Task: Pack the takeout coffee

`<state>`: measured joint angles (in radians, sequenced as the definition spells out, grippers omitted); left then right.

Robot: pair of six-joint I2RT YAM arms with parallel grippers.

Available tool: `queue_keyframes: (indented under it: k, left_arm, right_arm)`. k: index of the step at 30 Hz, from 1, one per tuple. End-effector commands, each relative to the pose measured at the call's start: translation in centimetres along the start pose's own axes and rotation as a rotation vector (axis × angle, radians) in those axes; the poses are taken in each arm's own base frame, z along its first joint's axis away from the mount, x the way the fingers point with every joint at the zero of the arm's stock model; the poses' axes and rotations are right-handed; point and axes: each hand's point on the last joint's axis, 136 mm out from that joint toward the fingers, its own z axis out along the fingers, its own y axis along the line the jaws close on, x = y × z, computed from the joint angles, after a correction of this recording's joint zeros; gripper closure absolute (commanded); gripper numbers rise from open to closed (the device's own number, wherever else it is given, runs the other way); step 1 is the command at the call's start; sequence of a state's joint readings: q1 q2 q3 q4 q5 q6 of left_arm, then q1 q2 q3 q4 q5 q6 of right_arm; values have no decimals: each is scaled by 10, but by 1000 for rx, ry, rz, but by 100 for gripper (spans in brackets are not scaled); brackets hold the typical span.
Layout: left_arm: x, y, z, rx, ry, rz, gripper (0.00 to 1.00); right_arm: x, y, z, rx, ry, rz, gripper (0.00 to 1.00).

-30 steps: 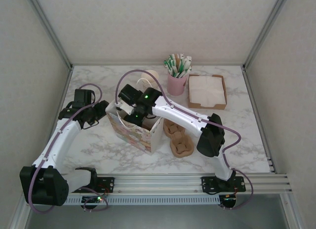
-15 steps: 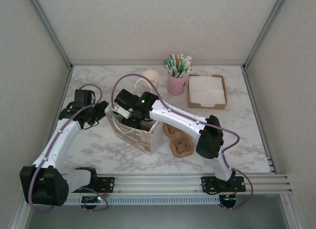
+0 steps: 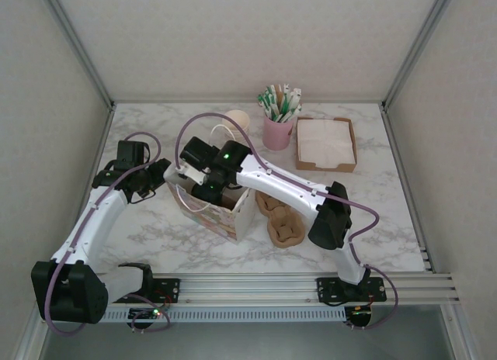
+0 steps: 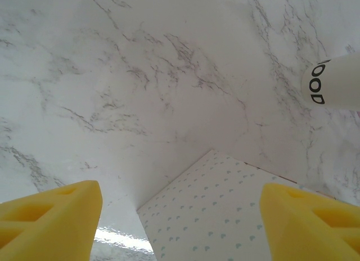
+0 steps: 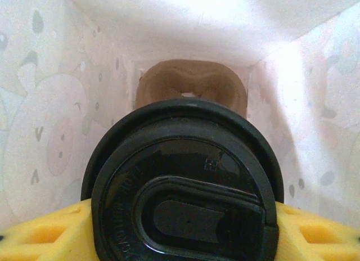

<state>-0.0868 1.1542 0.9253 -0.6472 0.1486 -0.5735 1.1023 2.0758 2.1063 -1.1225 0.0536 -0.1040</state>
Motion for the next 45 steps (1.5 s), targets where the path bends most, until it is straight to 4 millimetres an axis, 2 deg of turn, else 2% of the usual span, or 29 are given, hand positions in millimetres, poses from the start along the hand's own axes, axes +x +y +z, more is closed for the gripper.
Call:
queue_keyframes:
  k: [1,9,17,20,25,29,34,38,41,45]
  left_arm:
    - [0,4,1,-3,3,-22,26]
    - [1,5,2,-7,4,-23,26]
    - [0,4,3,-5,3,-25,26]
    - [0,4,2,-2,2,-25,26]
    - [0,4,2,-1,2,-27,26]
    - [2,4,4,2,10,-30,26]
    - [2,5,6,-2,12,-29,26]
    - [3,6,7,-4,14,-30,26]
    - [3,6,8,-4,15,-29,26]
    - [4,6,8,-7,16,-30,26]
  right_arm:
    - [21,-3,13,28,91,3,47]
    - [39,-2,42,24,175,-2,47]
    - [52,1,52,14,216,5,48]
    - [44,7,46,-22,173,20,48]
    - [14,18,24,-124,25,94,47]
    - [1,7,15,-63,-19,109,47]
    - [-6,-10,9,70,-47,75,47]
    - [-14,-11,3,96,-85,57,47]
    - [-14,-12,8,107,-77,52,47]
    - [1,-12,35,112,13,41,47]
